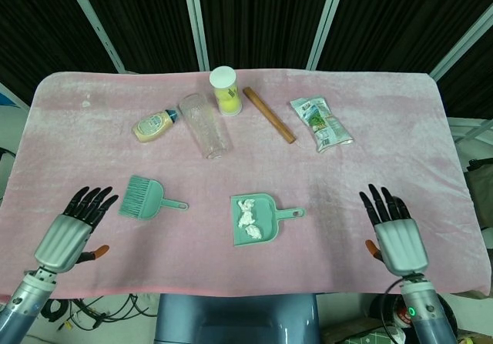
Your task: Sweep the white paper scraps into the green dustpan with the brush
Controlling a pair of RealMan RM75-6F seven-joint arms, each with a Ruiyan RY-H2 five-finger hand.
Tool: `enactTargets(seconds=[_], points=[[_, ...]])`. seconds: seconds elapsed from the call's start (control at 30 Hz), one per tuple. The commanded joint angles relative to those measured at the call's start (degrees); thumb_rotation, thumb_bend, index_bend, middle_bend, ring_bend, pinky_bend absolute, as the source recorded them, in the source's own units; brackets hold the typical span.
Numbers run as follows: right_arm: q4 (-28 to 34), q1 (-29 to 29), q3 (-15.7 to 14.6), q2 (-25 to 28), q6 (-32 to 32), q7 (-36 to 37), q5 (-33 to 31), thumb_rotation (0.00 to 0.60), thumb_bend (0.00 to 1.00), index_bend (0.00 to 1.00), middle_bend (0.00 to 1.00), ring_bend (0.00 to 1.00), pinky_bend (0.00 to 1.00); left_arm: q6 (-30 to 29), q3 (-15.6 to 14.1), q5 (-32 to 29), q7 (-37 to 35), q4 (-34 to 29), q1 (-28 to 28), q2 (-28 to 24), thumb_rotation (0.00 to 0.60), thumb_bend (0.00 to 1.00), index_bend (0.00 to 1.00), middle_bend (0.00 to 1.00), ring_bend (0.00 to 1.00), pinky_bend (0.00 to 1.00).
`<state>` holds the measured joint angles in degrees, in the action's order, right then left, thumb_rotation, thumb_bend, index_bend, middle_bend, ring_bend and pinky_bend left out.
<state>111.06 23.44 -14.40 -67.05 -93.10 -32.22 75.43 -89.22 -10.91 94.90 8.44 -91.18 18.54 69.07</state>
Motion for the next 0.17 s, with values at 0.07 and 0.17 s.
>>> enactTargets(seconds=[0.07, 0.17], points=[[-12.6, -9.1, -3.4, -0.5, -7.0, 11.9, 9.7, 0.6, 0.1, 0.0, 0.0, 0.0, 0.16, -4.7, -0.8, 2.2, -0.8, 4.8, -4.0, 0.1, 0.6, 0.02, 0.0, 0.0, 0.0, 0.0], [-16.4, -10.8, -2.7, -1.3, -6.7, 13.7, 10.6, 0.6, 0.11, 0.0, 0.0, 0.0, 0.16, -4.3, -0.1, 1.2, -2.5, 5.5, -4.8, 0.0, 0.6, 0.02, 0.0, 0.0, 0.0, 0.0]])
